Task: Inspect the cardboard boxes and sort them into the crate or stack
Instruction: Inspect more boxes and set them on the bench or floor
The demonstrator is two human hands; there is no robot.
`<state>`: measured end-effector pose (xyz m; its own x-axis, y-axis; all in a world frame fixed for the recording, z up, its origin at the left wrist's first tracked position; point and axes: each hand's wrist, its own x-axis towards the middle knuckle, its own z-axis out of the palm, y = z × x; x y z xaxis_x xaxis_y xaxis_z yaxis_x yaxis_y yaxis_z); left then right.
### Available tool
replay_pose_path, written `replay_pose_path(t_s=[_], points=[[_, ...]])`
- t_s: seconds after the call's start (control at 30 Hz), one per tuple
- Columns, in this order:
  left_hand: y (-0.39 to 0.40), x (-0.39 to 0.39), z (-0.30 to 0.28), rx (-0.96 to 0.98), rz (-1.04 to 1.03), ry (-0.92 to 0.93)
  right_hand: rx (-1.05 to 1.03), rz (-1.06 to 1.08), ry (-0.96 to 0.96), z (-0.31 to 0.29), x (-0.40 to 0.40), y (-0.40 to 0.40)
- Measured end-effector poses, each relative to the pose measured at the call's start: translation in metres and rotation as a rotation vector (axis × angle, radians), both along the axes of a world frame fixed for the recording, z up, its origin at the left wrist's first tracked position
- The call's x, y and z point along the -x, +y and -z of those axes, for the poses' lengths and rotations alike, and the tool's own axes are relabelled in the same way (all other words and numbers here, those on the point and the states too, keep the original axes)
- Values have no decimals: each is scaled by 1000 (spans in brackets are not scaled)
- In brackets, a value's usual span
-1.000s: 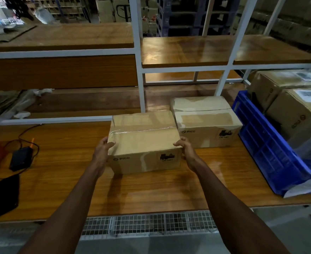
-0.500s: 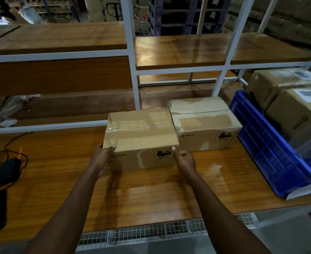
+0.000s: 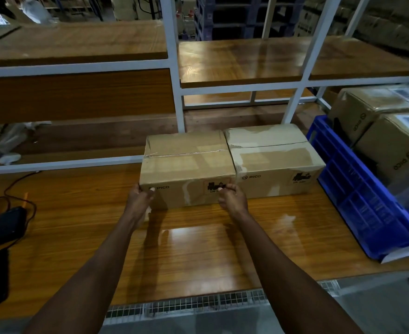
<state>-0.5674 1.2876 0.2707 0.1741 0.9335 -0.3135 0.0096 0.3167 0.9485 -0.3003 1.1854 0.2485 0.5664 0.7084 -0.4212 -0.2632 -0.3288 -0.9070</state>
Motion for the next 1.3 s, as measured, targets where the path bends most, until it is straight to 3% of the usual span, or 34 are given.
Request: replay_pose_path(t_s=[0.47,0.63,1.1,1.3], points=[[15,-10,12,-25,-22,46,9,-123,11,-1,-5,1],[13,-13,13,-46,-29,50,36,-122,-83,-4,-5,-3],[3,-19,5,-20,-5,51,15,-233,-13,-16,-10,-18],[-18,-27,0,-42,-160,117,-6,-221,-48,-22,-13,-36]])
